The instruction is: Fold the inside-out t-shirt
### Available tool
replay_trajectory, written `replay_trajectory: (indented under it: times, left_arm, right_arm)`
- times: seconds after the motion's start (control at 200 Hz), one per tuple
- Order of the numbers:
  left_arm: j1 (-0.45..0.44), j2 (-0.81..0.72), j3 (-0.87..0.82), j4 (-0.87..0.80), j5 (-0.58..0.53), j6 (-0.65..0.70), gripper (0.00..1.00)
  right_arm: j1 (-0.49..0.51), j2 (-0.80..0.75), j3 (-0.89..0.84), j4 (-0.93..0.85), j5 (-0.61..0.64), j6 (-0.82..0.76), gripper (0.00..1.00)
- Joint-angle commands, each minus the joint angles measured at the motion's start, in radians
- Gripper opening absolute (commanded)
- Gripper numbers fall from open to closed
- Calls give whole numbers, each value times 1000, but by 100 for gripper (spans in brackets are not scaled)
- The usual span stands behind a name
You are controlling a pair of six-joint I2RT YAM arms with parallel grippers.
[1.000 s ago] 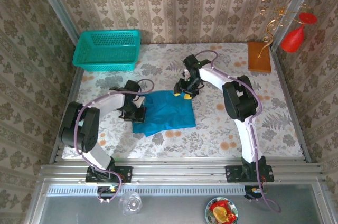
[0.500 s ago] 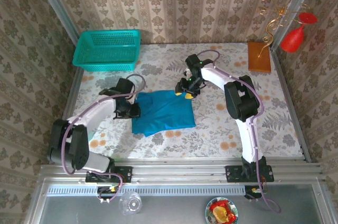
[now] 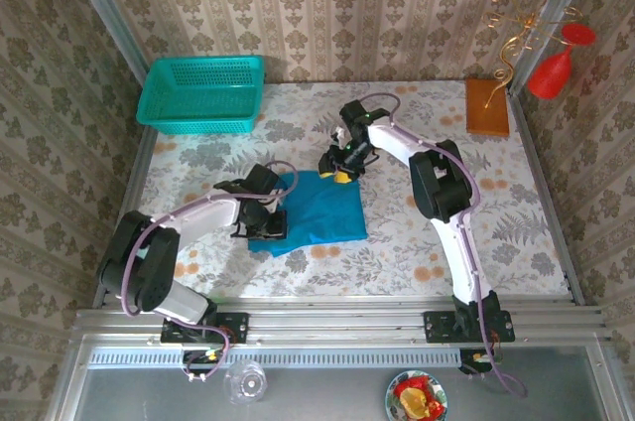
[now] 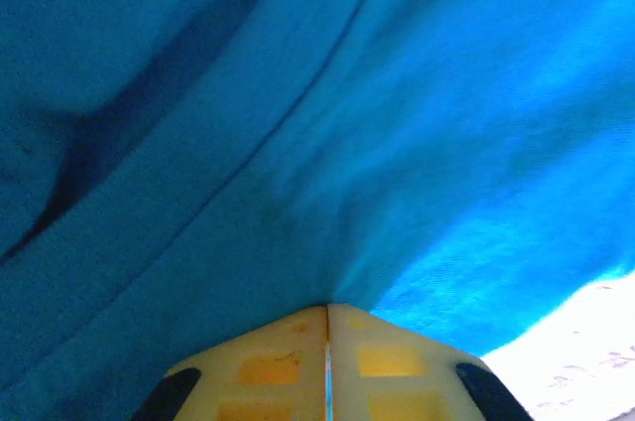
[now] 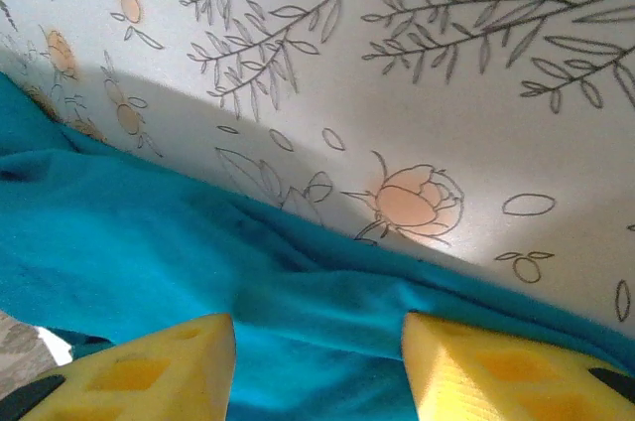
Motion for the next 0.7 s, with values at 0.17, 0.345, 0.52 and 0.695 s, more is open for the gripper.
replay_trajectory:
  times: [0.17,0.345,0.52,0.695]
  left_arm:
    - [77,120,57,24,0,48,9]
    - [127,271,198,22,12,114,9]
    - [139,413,388,-17,36,160,11]
    - [128,513,534,-44,78,198,12]
  right_arm:
    - [-42,-155,-256,-50,132,-20,51]
    - [-34,-317,-520,9,142,0,51]
    - [12,-491,-831,132,144,84,50]
    - [173,-596,-998,211,173,211,50]
